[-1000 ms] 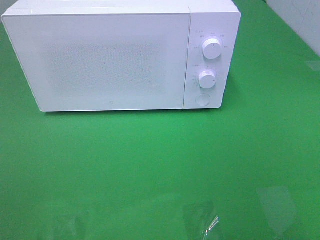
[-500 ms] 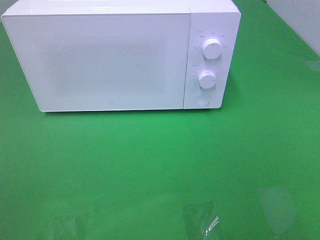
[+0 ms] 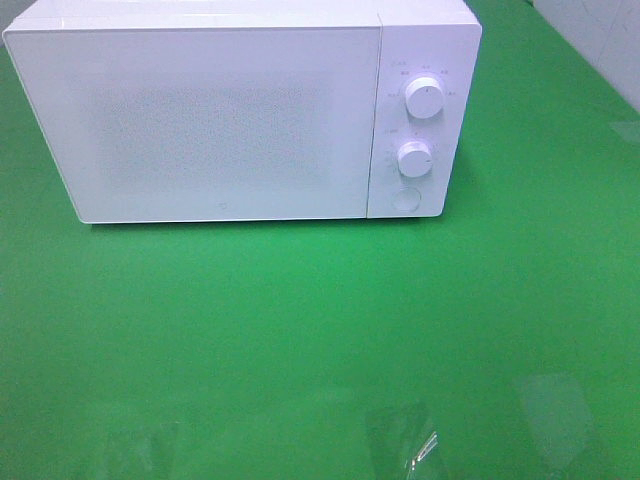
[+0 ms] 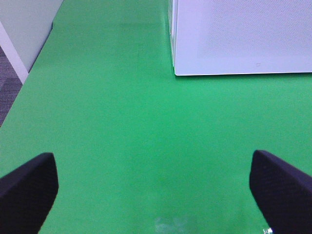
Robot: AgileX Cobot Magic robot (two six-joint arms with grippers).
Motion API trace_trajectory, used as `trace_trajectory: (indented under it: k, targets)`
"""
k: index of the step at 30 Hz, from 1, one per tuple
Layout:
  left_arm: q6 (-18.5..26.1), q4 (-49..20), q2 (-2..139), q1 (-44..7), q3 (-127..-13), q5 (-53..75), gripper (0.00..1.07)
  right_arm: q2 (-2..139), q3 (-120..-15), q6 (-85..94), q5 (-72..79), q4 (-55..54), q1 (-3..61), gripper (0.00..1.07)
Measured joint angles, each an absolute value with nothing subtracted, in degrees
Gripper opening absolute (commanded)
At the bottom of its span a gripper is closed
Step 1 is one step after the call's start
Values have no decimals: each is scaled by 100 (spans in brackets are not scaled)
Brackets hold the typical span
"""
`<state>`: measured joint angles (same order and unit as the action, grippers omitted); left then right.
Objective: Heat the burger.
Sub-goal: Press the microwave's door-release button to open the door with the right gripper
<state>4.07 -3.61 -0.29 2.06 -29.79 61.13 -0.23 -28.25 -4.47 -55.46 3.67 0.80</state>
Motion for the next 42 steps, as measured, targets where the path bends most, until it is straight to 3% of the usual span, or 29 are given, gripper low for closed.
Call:
trace_trajectory:
  k: [14,42]
  targets:
    - [407,-361,-29,206,-2979,6113,100,74,-2979,-447,-4985,367,80,69]
    - [407,-361,-29,206,-2979,6113,100,3512,-2985,-487,-1547,143,80,69]
